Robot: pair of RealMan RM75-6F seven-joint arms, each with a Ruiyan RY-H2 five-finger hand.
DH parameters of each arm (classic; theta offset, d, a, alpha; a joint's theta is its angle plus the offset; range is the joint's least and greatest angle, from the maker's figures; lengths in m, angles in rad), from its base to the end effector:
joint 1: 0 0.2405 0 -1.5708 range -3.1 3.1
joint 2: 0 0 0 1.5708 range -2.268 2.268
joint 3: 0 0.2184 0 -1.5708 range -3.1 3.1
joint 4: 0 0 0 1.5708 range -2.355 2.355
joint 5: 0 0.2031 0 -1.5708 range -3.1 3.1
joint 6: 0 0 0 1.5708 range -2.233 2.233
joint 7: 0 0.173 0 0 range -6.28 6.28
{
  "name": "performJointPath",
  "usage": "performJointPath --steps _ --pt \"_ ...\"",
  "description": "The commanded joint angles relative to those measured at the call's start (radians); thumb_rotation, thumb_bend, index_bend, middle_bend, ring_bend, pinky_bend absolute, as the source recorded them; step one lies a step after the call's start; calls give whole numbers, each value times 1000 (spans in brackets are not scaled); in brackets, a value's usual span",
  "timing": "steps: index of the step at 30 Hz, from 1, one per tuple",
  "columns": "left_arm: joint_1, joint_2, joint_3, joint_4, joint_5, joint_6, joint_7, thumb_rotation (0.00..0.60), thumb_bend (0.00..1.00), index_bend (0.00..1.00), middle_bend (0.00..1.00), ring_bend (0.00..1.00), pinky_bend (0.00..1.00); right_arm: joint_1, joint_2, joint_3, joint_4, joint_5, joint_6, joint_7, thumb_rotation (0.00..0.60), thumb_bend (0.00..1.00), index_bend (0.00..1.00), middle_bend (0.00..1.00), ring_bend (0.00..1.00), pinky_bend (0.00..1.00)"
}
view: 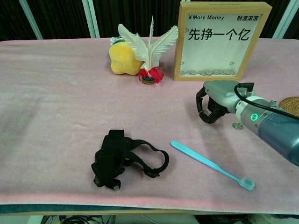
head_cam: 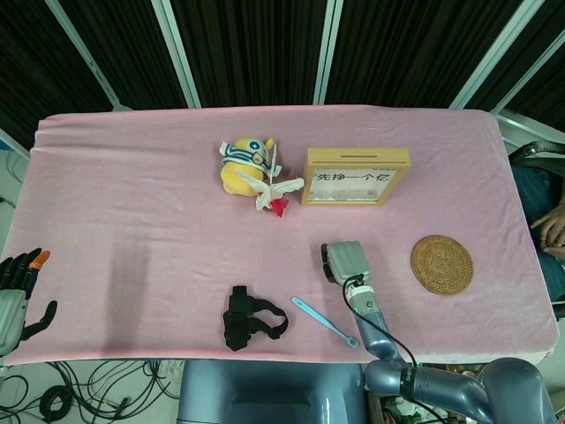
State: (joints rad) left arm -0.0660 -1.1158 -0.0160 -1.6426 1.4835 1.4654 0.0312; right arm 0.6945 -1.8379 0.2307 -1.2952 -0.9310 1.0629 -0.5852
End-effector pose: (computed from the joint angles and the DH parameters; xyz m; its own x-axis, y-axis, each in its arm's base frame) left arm -0.2794 0.1938 0.1393 0.3978 0.0655 0.9151 0.9163 0.0228 -0.4000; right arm -0.1276 -0.3349 -0.0704 0.4459 -0.2662 0.8546 -0.8939 -0.1817 0.4098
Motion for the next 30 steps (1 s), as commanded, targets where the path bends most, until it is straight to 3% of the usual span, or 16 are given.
performJointPath --steps 1,6,11,20,30 --pt "1 0 0 0 -2 -1 0 600 407 28 26 0 0 1 6 2 -8 -5 1 2 600 426 656 992 1000 1000" --pt "0 1 -1 -2 -3 -1 0 600 407 28 26 0 0 -1 46 10 -72 -18 17 -3 600 434 657 992 1000 1000" --pt "-1 2 -2 -3 -5 -4 -2 600 407 28 26 0 0 2 144 34 -228 -2 45 -69 600 434 671 992 1000 1000" --pt "-4 6 -8 -7 -21 -14 -13 600 407 28 26 0 0 45 372 147 -519 204 66 -221 600 434 674 992 1000 1000" --pt "-7 9 -6 -15 -33 -30 -11 600 407 28 26 0 0 161 520 243 -565 399 64 -308 600 434 676 991 1000 1000"
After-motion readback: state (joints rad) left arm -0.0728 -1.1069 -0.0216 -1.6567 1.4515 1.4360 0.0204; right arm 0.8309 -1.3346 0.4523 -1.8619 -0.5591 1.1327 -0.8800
